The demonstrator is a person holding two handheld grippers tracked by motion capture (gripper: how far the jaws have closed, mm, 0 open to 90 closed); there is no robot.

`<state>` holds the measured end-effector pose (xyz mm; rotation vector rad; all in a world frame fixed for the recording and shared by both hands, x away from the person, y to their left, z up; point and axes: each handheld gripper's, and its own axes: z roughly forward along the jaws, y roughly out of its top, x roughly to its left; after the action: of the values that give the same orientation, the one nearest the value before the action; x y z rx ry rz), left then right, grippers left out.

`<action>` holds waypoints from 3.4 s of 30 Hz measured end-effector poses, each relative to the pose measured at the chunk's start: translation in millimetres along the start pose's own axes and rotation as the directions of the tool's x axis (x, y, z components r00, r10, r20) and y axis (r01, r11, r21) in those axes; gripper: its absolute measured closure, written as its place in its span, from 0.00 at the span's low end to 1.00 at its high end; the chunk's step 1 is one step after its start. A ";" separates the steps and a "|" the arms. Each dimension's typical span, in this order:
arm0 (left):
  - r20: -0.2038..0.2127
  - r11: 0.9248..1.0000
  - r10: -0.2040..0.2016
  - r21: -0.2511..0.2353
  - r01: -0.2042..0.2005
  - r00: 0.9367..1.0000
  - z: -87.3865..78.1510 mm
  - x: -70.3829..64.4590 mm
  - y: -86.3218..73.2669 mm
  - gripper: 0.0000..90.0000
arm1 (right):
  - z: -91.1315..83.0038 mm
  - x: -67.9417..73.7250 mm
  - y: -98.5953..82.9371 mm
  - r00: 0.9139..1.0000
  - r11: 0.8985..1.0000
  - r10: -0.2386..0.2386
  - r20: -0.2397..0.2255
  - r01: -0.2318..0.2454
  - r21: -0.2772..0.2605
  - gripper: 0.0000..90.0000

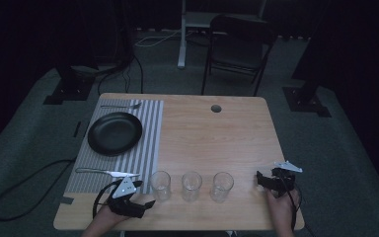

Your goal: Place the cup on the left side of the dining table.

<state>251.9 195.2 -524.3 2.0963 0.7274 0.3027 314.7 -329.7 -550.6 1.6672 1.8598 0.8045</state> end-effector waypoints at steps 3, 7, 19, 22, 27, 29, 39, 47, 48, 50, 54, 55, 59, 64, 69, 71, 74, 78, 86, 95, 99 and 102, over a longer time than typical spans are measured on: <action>0.021 1.000 -0.003 -0.011 0.004 1.000 2.6 -0.8 1.9 0.15 | 0.0 0.0 0.0 1.000 1.000 0.000 0.000 0.000 0.000 0.13; 0.021 1.000 0.012 -0.018 -0.012 1.000 6.4 -4.3 6.1 0.15 | 0.0 0.0 0.0 1.000 1.000 0.000 0.000 0.000 0.000 0.13; 0.053 0.999 0.021 -0.049 -0.018 0.998 18.3 -8.4 14.9 0.15 | 0.0 -0.1 0.0 1.000 1.000 0.000 0.001 0.000 -0.001 0.13; 0.055 0.995 0.008 -0.101 -0.003 0.998 19.3 -7.7 18.8 0.16 | 0.0 -0.1 0.0 1.000 1.000 0.001 0.001 -0.001 -0.001 0.13; 0.042 0.991 0.018 -0.132 -0.012 0.999 22.0 -10.9 22.5 0.16 | 0.0 0.0 0.0 1.000 1.000 0.001 0.001 -0.001 -0.001 0.13; 0.046 0.990 0.014 -0.141 -0.007 0.999 23.1 -10.8 23.6 0.16 | 0.0 0.0 0.0 1.000 1.000 0.001 0.001 -0.001 -0.001 0.13; 0.004 0.975 0.016 -0.224 -0.015 1.000 22.1 -10.8 27.4 0.16 | 0.0 -0.1 0.0 1.000 1.000 0.000 0.000 0.000 -0.001 0.13; -0.004 0.970 0.030 -0.240 -0.030 1.000 23.4 -13.4 28.5 0.16 | -0.1 0.0 0.0 1.000 1.000 0.001 0.000 -0.001 -0.001 0.13; -0.001 0.970 0.027 -0.241 -0.027 1.000 23.4 -13.2 28.6 0.16 | -0.1 -0.1 -0.1 1.000 1.000 0.001 0.000 -0.001 -0.001 0.13; -0.003 0.970 0.029 -0.242 -0.029 1.000 23.8 -13.4 28.6 0.16 | -0.1 -0.1 0.0 1.000 1.000 0.001 0.000 -0.001 -0.001 0.13; -0.026 0.975 0.038 -0.219 -0.042 0.999 26.7 -16.1 28.3 0.31 | -0.1 -0.1 -0.1 1.000 1.000 0.001 0.000 -0.001 -0.001 0.13; -0.042 0.976 0.040 -0.212 -0.048 0.998 26.9 -17.5 28.9 0.32 | -0.1 -0.1 0.0 1.000 1.000 0.001 0.000 -0.001 -0.001 0.13; -0.061 0.982 0.044 -0.181 -0.055 0.997 26.2 -19.8 32.6 0.32 | -0.1 -0.1 0.0 1.000 1.000 0.001 0.000 -0.001 -0.001 0.13; -0.061 0.987 0.029 -0.159 -0.039 0.998 25.6 -17.7 36.1 0.33 | -0.1 -0.1 0.0 1.000 1.000 0.001 0.000 -0.001 -0.001 0.13; -0.067 0.989 0.026 -0.147 -0.035 0.997 25.8 -16.2 38.6 0.33 | -0.1 -0.1 0.0 1.000 1.000 0.001 0.000 -0.001 -0.001 0.13; -0.071 0.989 0.024 -0.145 -0.034 0.997 25.8 -15.4 40.0 0.33 | -0.1 -0.1 0.0 1.000 1.000 0.001 0.000 -0.001 -0.001 0.13; -0.079 0.988 0.011 -0.151 -0.023 0.997 24.2 -12.5 42.2 0.33 | 0.0 -0.1 0.0 1.000 1.000 0.001 0.000 -0.001 -0.001 0.13; -0.080 0.987 -0.010 -0.160 -0.003 0.997 23.1 -8.5 45.2 0.33 | -0.1 -0.1 0.0 1.000 1.000 0.001 0.001 -0.001 0.000 0.14; -0.099 0.987 -0.023 -0.158 0.007 0.995 17.8 0.2 55.1 0.33 | -0.1 -0.1 0.0 1.000 1.000 0.001 0.001 -0.001 0.000 0.13; -0.144 0.985 -0.062 -0.168 0.037 0.988 7.4 16.1 66.7 0.33 | -0.1 -0.1 0.0 1.000 1.000 0.001 0.000 -0.001 0.000 0.13; -0.204 0.987 -0.066 -0.159 0.033 0.977 3.9 21.2 71.6 0.33 | -0.1 -0.1 0.0 1.000 1.000 0.001 0.000 -0.001 0.000 0.14; -0.249 0.985 -0.087 -0.167 0.046 0.965 0.9 27.1 75.1 0.33 | -0.1 -0.1 0.0 1.000 1.000 0.001 0.001 -0.001 0.000 0.14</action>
<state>303.0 177.1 -465.6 1.8962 0.8931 0.5827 314.6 -329.8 -550.5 1.6684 1.8583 0.8047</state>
